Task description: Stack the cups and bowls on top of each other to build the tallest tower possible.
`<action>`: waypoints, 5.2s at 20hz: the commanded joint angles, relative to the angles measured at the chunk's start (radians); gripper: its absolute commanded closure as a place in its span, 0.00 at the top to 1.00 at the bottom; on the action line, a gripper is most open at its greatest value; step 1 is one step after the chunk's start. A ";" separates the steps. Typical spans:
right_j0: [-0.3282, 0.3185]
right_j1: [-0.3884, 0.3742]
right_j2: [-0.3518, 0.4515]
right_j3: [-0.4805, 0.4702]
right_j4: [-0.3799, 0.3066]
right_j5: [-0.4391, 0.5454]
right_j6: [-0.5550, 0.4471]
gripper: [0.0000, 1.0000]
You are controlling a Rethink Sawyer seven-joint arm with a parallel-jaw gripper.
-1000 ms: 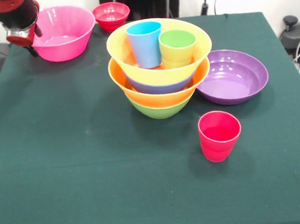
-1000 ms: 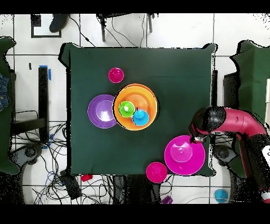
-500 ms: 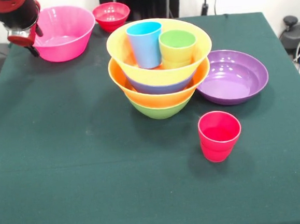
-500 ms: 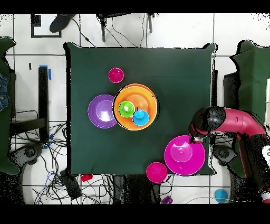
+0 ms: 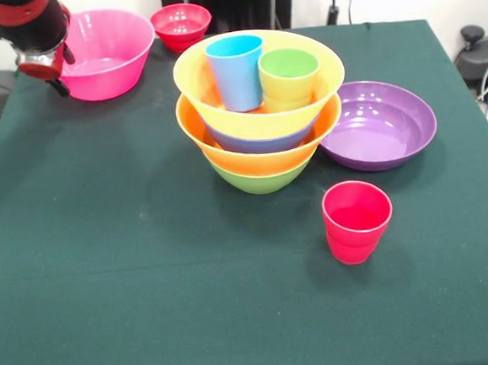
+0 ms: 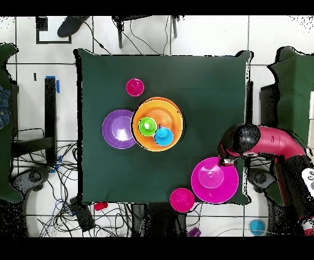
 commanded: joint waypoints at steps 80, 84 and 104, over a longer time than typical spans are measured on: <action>0.367 -0.160 0.056 -0.166 0.617 0.131 0.257 0.00; 0.395 -0.128 0.035 -0.223 0.611 0.091 0.262 0.00; 0.472 -0.133 -0.045 -0.311 0.550 0.021 0.280 0.00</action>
